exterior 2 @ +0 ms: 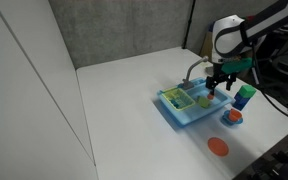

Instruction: Take the green block out of the sink and place it on top of the stack

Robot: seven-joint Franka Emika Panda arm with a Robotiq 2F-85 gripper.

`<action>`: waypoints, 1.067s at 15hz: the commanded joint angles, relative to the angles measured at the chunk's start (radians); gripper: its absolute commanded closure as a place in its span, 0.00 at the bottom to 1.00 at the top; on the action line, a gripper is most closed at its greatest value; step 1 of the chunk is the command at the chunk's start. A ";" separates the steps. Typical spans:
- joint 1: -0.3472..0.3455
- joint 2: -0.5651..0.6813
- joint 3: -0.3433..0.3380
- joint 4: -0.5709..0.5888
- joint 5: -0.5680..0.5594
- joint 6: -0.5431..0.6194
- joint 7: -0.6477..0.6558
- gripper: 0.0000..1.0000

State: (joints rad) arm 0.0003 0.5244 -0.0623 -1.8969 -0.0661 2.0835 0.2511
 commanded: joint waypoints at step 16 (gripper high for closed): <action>-0.006 0.008 -0.008 -0.050 0.029 0.251 -0.014 0.00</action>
State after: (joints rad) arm 0.0009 0.5274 -0.0639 -1.9168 -0.0481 2.2439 0.2512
